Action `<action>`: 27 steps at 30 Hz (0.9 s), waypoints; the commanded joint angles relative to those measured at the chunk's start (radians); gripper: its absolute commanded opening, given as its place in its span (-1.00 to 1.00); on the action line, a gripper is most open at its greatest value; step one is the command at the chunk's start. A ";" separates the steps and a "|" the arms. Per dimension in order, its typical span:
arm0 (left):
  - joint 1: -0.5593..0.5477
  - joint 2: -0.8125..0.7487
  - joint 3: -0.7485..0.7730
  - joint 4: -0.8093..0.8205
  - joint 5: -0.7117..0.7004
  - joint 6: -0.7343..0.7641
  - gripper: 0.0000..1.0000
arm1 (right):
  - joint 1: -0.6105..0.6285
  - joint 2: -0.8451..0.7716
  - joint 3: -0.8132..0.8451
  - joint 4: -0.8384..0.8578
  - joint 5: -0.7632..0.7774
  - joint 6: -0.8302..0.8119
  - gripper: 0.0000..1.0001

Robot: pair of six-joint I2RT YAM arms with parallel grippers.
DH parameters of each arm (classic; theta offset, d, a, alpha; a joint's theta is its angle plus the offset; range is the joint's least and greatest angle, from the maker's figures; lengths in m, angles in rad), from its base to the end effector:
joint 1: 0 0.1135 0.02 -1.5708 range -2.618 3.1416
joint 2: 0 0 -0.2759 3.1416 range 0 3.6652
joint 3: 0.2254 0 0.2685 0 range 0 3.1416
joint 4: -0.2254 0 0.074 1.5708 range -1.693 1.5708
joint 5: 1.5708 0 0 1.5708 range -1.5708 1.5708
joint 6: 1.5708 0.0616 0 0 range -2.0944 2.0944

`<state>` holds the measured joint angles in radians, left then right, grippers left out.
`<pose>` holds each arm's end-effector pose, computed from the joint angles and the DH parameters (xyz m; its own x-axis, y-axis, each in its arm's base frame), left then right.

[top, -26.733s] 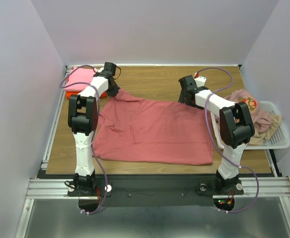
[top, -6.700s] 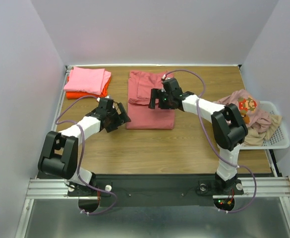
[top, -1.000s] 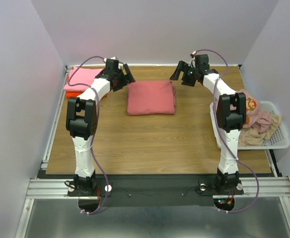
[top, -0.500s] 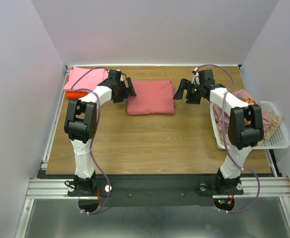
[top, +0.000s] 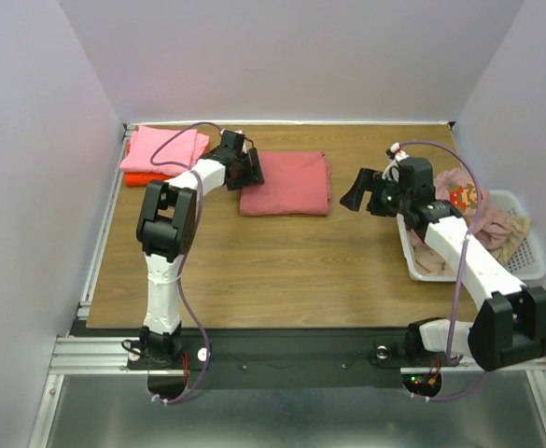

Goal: Fold and stack the t-shirts
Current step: Neatly place the folded tshirt to the corner

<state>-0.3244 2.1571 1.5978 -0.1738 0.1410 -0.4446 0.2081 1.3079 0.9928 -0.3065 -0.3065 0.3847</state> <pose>0.4964 -0.1761 0.1650 -0.7509 -0.1967 -0.6304 0.1015 0.9089 -0.4045 0.3128 0.0850 0.2786 -0.6921 0.2195 -0.6876 -0.1912 0.8628 0.4679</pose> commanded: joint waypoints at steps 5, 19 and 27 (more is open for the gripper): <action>-0.056 0.089 0.093 -0.105 -0.107 0.029 0.40 | -0.003 -0.251 -0.158 0.027 0.058 0.023 1.00; -0.150 0.274 0.390 -0.342 -0.400 0.070 -0.61 | -0.003 -0.309 -0.313 0.012 0.061 0.048 1.00; -0.150 0.201 0.413 -0.360 -0.719 0.214 -1.00 | -0.003 -0.288 -0.318 0.014 0.084 0.037 1.00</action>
<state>-0.4896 2.3932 2.0117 -0.4366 -0.3431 -0.3359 0.2081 1.0409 0.6621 -0.3187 -0.2371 0.4232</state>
